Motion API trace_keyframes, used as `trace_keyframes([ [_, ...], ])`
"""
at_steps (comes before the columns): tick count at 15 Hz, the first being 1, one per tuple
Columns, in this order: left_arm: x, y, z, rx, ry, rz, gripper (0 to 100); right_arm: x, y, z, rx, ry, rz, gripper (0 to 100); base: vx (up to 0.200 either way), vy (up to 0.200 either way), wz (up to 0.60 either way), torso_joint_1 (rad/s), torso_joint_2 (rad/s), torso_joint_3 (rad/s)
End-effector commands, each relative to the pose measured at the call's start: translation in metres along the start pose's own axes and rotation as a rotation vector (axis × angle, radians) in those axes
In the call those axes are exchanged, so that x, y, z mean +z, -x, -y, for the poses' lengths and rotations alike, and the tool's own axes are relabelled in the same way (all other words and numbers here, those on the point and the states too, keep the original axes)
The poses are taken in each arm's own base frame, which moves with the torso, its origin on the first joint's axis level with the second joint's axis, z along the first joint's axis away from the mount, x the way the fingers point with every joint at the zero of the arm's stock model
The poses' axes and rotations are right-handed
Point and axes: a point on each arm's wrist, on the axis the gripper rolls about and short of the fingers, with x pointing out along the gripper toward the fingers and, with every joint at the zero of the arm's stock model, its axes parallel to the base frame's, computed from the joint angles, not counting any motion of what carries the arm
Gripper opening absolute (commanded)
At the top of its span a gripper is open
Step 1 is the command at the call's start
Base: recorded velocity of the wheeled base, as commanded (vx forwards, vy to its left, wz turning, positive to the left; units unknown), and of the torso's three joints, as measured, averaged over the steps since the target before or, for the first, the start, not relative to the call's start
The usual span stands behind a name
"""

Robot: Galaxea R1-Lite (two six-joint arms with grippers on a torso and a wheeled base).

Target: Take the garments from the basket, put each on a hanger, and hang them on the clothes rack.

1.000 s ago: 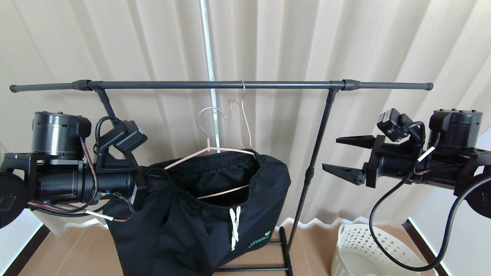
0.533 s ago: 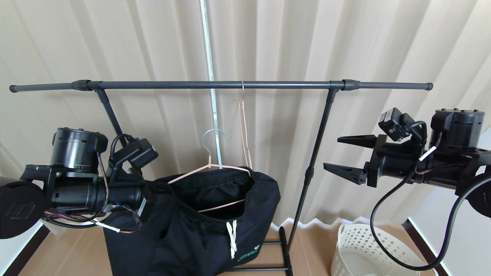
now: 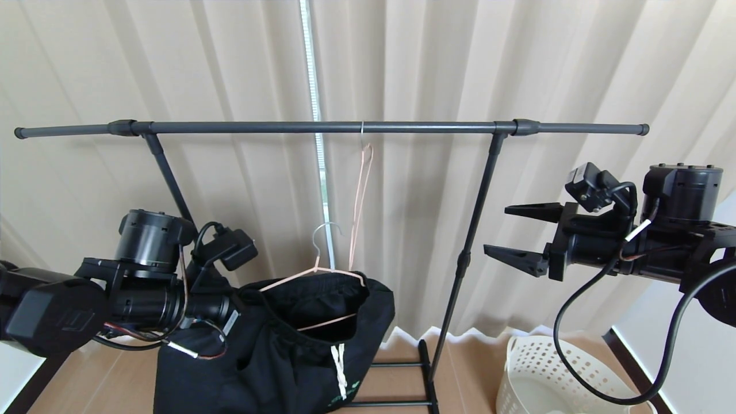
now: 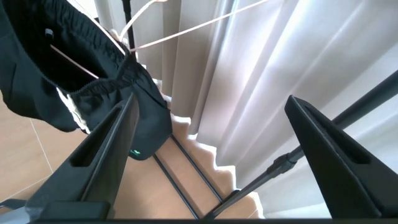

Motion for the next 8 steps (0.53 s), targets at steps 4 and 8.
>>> trace_keyframes([
  [4, -0.012, -0.006, -0.001, -0.007, 0.027, -0.044, 0, -0.001, -0.001, 0.000, 0.002, -0.003, -0.004, 100, 0.000, 0.000, 0.00, 0.000, 0.00, 0.000],
  [8, -0.014, -0.004, -0.007, 0.036, 0.047, -0.057, 0, -0.001, -0.001, 0.000, 0.004, -0.003, -0.004, 100, 0.000, 0.000, 0.00, 0.000, 0.00, 0.000],
])
